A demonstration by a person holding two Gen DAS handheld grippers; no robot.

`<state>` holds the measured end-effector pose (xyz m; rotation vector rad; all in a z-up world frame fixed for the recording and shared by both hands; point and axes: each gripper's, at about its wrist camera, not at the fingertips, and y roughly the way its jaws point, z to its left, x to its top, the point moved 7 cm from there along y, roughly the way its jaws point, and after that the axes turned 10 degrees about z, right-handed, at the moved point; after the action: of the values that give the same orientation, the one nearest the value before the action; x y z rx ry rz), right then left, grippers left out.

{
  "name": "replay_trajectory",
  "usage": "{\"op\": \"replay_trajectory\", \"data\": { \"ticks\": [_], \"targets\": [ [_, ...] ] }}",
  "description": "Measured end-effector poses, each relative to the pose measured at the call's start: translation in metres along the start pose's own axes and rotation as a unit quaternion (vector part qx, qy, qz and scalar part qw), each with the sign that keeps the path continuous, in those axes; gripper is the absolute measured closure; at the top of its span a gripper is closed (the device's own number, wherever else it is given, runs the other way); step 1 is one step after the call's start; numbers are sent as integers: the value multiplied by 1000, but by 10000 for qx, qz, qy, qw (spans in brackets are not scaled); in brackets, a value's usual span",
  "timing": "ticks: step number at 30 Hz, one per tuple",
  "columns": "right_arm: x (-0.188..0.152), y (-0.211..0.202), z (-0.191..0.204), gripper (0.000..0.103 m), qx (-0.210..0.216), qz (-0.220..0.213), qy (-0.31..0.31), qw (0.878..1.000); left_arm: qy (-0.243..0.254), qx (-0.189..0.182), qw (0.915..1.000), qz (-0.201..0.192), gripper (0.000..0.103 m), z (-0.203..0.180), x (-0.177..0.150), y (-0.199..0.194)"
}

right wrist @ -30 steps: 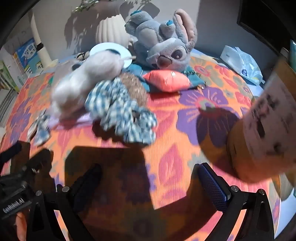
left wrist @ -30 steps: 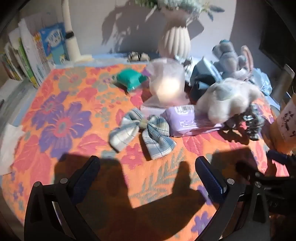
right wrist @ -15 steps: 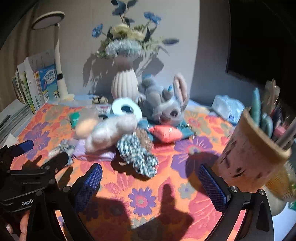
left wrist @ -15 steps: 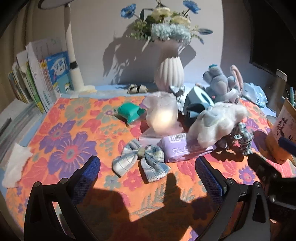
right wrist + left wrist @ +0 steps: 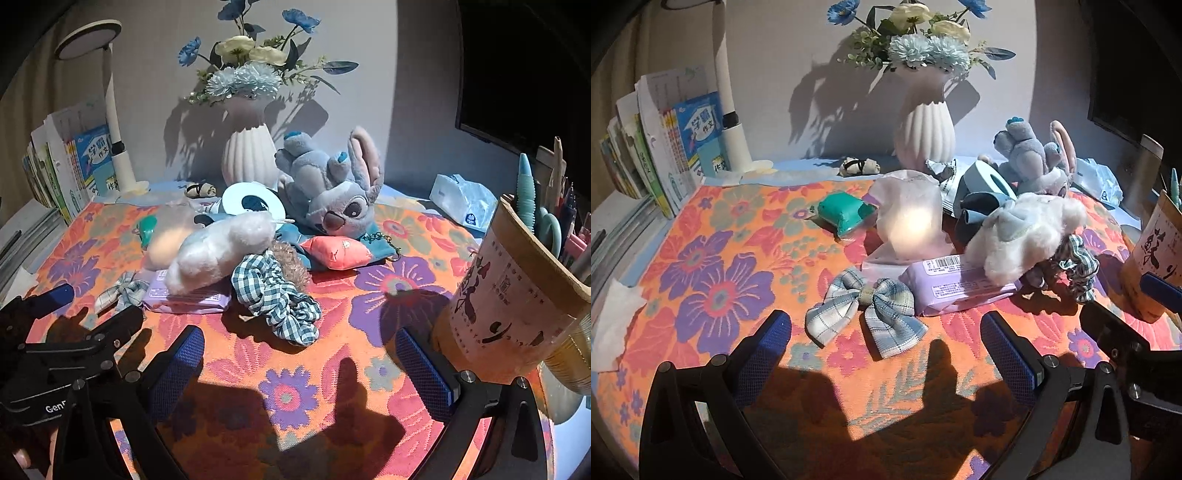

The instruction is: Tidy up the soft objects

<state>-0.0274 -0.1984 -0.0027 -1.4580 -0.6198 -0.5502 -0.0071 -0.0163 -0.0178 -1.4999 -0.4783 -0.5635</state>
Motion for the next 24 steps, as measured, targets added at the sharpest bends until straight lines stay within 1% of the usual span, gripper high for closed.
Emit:
{"op": "replay_trajectory", "data": {
  "ticks": [4,10,24],
  "targets": [
    [-1,1,1,0,-15,38,-36,10000,18,50,10000,2,1,-1,-1,0],
    [-1,3,0,0,4,107,-18,9999,-4,29,10000,17,1,-1,0,0],
    [-1,3,-1,0,-15,106,-13,9999,-5,17,10000,23,1,-1,0,1]
  ]
}}
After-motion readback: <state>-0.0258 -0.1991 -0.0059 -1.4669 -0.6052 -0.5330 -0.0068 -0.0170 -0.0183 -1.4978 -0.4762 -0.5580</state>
